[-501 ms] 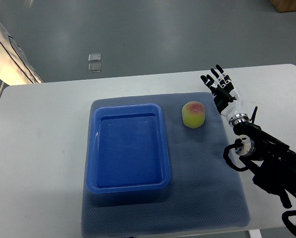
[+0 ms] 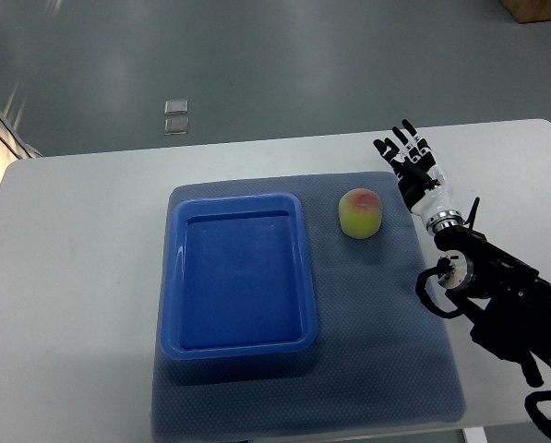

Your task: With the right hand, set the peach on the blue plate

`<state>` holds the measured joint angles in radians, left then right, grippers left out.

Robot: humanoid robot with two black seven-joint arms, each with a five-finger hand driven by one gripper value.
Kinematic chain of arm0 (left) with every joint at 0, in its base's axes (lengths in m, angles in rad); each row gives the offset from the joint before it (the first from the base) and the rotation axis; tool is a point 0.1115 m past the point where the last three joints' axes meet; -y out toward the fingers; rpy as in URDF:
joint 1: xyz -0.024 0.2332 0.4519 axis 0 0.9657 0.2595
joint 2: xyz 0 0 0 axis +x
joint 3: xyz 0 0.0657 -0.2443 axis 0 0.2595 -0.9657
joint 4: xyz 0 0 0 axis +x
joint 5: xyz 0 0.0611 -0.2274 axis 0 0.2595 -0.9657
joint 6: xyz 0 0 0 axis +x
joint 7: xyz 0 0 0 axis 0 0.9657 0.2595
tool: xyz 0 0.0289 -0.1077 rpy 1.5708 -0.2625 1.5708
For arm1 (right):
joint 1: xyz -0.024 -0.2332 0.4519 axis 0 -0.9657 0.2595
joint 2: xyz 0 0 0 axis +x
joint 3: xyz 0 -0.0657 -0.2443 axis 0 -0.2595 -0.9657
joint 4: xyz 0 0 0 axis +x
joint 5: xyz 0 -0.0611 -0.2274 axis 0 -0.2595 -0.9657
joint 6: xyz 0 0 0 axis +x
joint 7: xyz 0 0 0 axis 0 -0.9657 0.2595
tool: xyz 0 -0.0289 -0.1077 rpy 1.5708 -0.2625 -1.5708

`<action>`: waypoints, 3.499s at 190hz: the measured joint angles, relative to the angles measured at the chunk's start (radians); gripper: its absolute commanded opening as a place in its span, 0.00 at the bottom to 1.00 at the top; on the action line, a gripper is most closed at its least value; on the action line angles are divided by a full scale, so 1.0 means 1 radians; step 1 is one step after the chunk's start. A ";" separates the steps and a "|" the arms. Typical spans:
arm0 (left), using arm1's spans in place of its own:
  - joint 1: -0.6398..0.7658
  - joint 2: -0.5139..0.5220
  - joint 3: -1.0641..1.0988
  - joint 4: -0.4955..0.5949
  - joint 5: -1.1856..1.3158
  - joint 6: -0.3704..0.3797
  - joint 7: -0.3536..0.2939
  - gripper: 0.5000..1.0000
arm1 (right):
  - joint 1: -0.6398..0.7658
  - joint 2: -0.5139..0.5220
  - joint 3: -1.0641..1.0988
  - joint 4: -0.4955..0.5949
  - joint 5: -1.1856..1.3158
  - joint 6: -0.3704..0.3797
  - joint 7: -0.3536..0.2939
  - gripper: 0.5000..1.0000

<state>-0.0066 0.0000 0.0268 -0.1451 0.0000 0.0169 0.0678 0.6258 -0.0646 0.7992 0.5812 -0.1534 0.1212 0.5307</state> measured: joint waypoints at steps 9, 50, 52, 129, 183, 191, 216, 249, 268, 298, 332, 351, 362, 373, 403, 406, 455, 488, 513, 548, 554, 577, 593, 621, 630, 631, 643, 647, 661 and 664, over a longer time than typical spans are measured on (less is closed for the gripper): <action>-0.001 0.000 -0.002 -0.002 0.000 0.000 0.000 1.00 | 0.000 -0.001 0.000 -0.002 0.000 0.000 0.000 0.86; -0.001 0.000 -0.003 -0.001 0.000 0.000 0.000 1.00 | 0.003 0.001 0.000 -0.016 0.000 0.000 0.000 0.86; -0.001 0.000 -0.003 -0.001 0.000 0.000 0.000 1.00 | 0.003 0.001 0.000 -0.016 0.000 0.000 0.000 0.86; -0.003 0.000 -0.002 -0.002 0.000 0.000 0.000 1.00 | 0.006 -0.002 0.000 -0.022 0.000 -0.001 0.000 0.86; -0.004 0.000 -0.002 -0.004 0.000 0.000 0.000 1.00 | 0.006 -0.009 0.000 -0.033 -0.001 0.003 0.000 0.86; -0.004 0.000 -0.002 -0.004 0.000 0.000 0.000 1.00 | 0.007 -0.009 0.000 -0.033 -0.001 0.003 0.000 0.86; -0.004 0.000 -0.002 -0.004 0.000 0.000 0.000 1.00 | 0.010 -0.010 0.000 -0.033 -0.002 0.001 -0.001 0.86; -0.004 0.000 -0.002 -0.005 0.000 0.000 0.000 1.00 | 0.012 -0.026 -0.003 -0.029 -0.009 0.001 -0.002 0.86; -0.004 0.000 -0.002 -0.005 0.000 0.000 0.000 1.00 | 0.030 -0.044 -0.015 -0.027 -0.014 0.001 -0.002 0.86; -0.004 0.000 -0.002 -0.005 0.000 0.000 0.000 1.00 | 0.062 -0.093 -0.026 -0.025 -0.053 -0.004 -0.002 0.86; -0.004 0.000 -0.002 -0.005 0.000 0.000 0.000 1.00 | 0.094 -0.151 -0.056 -0.022 -0.281 -0.006 -0.003 0.86; -0.004 0.000 -0.002 -0.005 0.000 0.000 0.000 1.00 | 0.131 -0.196 -0.094 -0.020 -0.459 -0.006 -0.004 0.86; -0.004 0.000 -0.002 -0.005 0.000 0.000 0.000 1.00 | 0.153 -0.221 -0.129 -0.017 -0.564 -0.004 -0.004 0.86; -0.004 0.000 -0.002 -0.005 0.000 0.000 0.000 1.00 | 0.183 -0.250 -0.177 -0.005 -0.685 0.000 -0.004 0.86; -0.004 0.000 -0.002 -0.004 0.000 0.000 0.000 1.00 | 0.281 -0.351 -0.334 0.060 -0.993 0.010 0.000 0.86; -0.004 0.000 -0.002 -0.004 0.000 0.000 0.000 1.00 | 0.291 -0.361 -0.349 0.069 -1.019 0.013 0.001 0.86; -0.004 0.000 -0.002 -0.004 0.000 0.000 -0.001 1.00 | 0.459 -0.465 -0.551 0.205 -1.311 0.099 0.031 0.86; -0.004 0.000 -0.001 -0.004 0.000 0.000 0.000 1.00 | 0.545 -0.469 -0.702 0.284 -1.454 0.136 0.054 0.86; -0.004 0.000 0.000 -0.003 0.000 0.000 0.000 1.00 | 0.568 -0.448 -0.763 0.282 -1.504 0.134 0.051 0.86; -0.004 0.000 0.001 -0.001 0.000 0.000 0.000 1.00 | 0.573 -0.365 -0.785 0.205 -1.512 0.107 0.042 0.86; -0.004 0.000 0.001 -0.001 0.000 0.000 0.000 1.00 | 0.571 -0.358 -0.786 0.199 -1.512 0.104 0.041 0.86; -0.004 0.000 0.001 -0.001 0.000 0.000 0.000 1.00 | 0.565 -0.336 -0.787 0.190 -1.513 0.087 0.025 0.86; -0.004 0.000 0.001 -0.001 0.000 0.000 0.000 1.00 | 0.556 -0.324 -0.792 0.189 -1.514 0.080 0.009 0.86; -0.004 0.000 0.000 -0.001 0.000 0.000 0.000 1.00 | 0.542 -0.319 -0.812 0.186 -1.517 0.076 0.001 0.86; -0.004 0.000 0.000 -0.001 0.000 0.000 0.000 1.00 | 0.539 -0.316 -0.818 0.183 -1.520 0.075 -0.001 0.86; -0.004 0.000 0.000 -0.001 0.000 0.000 0.000 1.00 | 0.538 -0.316 -0.818 0.183 -1.520 0.075 -0.001 0.86; -0.004 0.000 0.000 -0.001 0.000 0.000 0.000 1.00 | 0.534 -0.310 -0.821 0.177 -1.521 0.068 -0.002 0.86; -0.004 0.000 0.000 -0.001 0.000 0.000 0.000 1.00 | 0.532 -0.308 -0.821 0.174 -1.521 0.066 -0.002 0.86; -0.004 0.000 0.000 -0.001 0.000 0.000 0.000 1.00 | 0.525 -0.296 -0.821 0.158 -1.521 0.060 -0.010 0.86; -0.004 0.000 0.000 -0.001 0.000 0.000 0.000 1.00 | 0.524 -0.294 -0.821 0.154 -1.521 0.060 -0.014 0.86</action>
<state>-0.0106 0.0000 0.0264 -0.1457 0.0000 0.0169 0.0674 1.1496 -0.3583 -0.0218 0.7356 -1.6747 0.1812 0.5170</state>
